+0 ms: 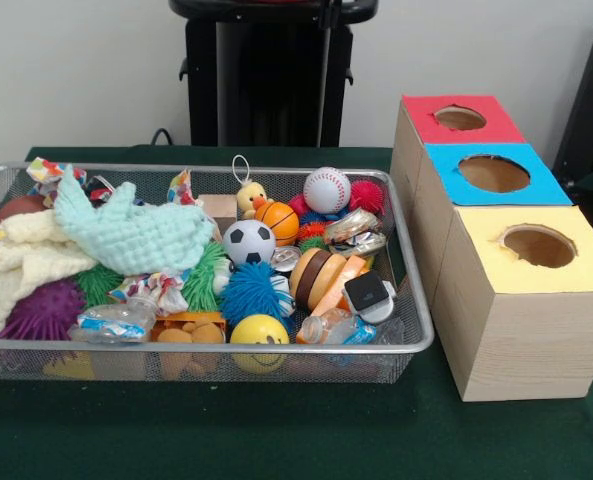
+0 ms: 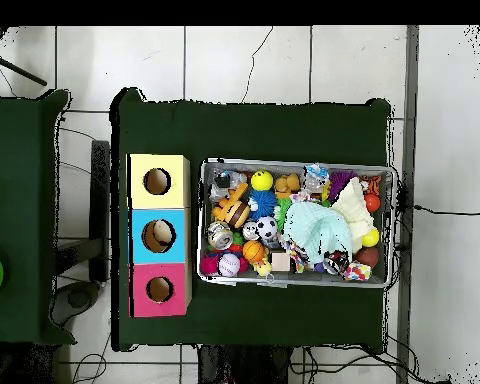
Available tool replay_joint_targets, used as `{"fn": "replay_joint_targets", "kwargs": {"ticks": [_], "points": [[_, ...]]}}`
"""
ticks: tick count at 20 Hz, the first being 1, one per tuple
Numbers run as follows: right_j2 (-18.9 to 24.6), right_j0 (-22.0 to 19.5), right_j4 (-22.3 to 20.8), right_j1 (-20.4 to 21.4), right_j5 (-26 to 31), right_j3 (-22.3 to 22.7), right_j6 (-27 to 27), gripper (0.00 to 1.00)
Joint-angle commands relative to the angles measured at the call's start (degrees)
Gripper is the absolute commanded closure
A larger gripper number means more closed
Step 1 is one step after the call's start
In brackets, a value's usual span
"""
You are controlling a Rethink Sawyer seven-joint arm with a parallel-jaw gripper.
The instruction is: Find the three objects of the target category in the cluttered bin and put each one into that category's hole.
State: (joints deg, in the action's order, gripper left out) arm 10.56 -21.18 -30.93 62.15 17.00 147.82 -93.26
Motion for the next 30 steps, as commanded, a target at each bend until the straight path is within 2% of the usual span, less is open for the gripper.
{"fn": "replay_joint_targets", "kwargs": {"ticks": [1,7,9,11,17,24,30], "points": [[-19.1,10.77,10.82,-1.15,-11.06,-0.69,-32.32,1.0],[-19.31,12.8,17.0,-7.26,-15.05,-1.66,-28.11,1.0],[-19.92,14.47,18.14,-11.75,-18.55,-2.29,-28.89,1.0],[-20.41,15.82,18.82,-17.95,-23.65,-3.46,-30.18,1.0],[-21.89,19.49,20.31,-30.93,-35.83,-5.71,-33.12,1.0],[-22.66,20.7,20.7,-43.69,-47.65,-8.28,-34.47,1.0],[-21.68,18.09,19.09,-54.44,-54.37,-11.75,-33.76,1.0]]}}
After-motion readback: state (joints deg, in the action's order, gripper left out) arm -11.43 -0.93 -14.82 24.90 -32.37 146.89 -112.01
